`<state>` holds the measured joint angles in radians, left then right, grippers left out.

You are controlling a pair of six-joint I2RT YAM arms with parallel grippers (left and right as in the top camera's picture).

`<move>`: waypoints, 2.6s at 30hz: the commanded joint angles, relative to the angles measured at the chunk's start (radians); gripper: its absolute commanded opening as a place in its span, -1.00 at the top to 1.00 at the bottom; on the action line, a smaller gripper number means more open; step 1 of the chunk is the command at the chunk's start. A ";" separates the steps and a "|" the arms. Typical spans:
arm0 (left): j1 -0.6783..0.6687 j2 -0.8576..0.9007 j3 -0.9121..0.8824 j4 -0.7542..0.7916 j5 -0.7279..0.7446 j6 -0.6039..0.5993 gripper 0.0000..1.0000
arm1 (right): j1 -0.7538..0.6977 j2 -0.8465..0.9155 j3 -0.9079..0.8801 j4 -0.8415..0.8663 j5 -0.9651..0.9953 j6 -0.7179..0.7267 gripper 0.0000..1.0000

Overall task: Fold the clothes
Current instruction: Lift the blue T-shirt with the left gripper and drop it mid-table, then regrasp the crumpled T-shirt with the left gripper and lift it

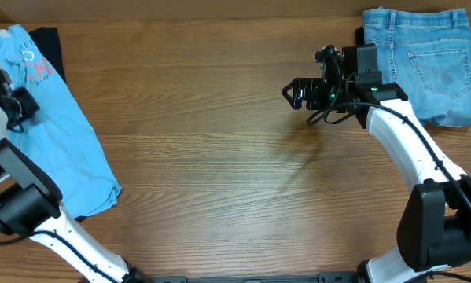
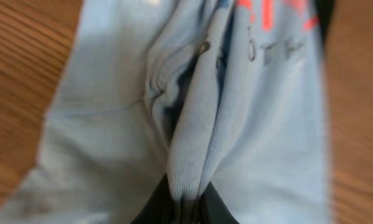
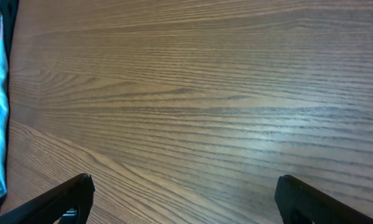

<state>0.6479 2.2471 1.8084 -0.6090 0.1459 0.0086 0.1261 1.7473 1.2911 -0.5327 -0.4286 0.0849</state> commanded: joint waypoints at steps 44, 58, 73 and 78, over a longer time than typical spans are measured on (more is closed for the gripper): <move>-0.954 -0.569 0.275 -0.409 0.344 0.240 0.88 | -0.237 -0.223 0.282 -0.499 -0.073 -0.012 -0.86; -1.094 -0.419 0.274 -0.645 0.430 0.410 -0.06 | -0.237 -0.166 0.281 -0.562 -0.158 -0.164 -0.97; -0.873 -0.020 0.223 -0.766 0.105 0.262 -0.26 | -0.237 -0.166 0.281 -0.541 -0.138 -0.164 -0.98; -0.895 0.074 0.223 -0.766 0.306 0.472 -0.22 | -0.237 -0.166 0.281 -0.535 -0.138 -0.164 -0.98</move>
<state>-0.2264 2.2833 2.0338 -1.3735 0.3054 0.3355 -0.1139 1.5829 1.5467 -1.0729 -0.5690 -0.0719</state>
